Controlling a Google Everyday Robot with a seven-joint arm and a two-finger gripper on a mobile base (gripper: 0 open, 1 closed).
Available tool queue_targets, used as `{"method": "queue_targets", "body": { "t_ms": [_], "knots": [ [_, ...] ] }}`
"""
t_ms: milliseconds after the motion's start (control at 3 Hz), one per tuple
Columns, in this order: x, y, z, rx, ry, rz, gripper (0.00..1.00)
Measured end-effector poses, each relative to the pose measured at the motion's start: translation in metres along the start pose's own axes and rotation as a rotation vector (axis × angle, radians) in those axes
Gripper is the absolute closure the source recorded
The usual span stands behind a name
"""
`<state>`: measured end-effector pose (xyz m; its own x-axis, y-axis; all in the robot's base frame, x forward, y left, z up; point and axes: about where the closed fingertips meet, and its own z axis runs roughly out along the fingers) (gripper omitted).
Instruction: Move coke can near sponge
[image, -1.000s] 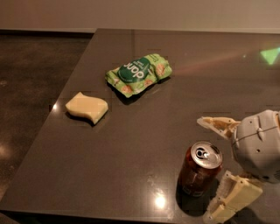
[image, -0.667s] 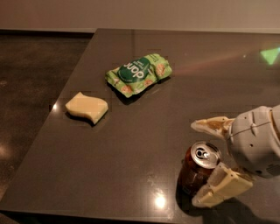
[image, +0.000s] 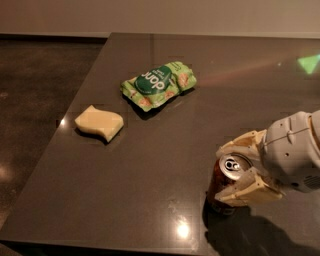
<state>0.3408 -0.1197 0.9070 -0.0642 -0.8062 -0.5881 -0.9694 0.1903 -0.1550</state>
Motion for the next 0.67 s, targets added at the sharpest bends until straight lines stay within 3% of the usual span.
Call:
{"method": "queue_targets", "body": {
  "t_ms": [333,667],
  "knots": [
    [-0.019,-0.002,-0.006,0.009,0.001,0.0,0.87],
    [-0.053,0.001,-0.007,0.02,-0.008,-0.01,1.0]
  ]
}}
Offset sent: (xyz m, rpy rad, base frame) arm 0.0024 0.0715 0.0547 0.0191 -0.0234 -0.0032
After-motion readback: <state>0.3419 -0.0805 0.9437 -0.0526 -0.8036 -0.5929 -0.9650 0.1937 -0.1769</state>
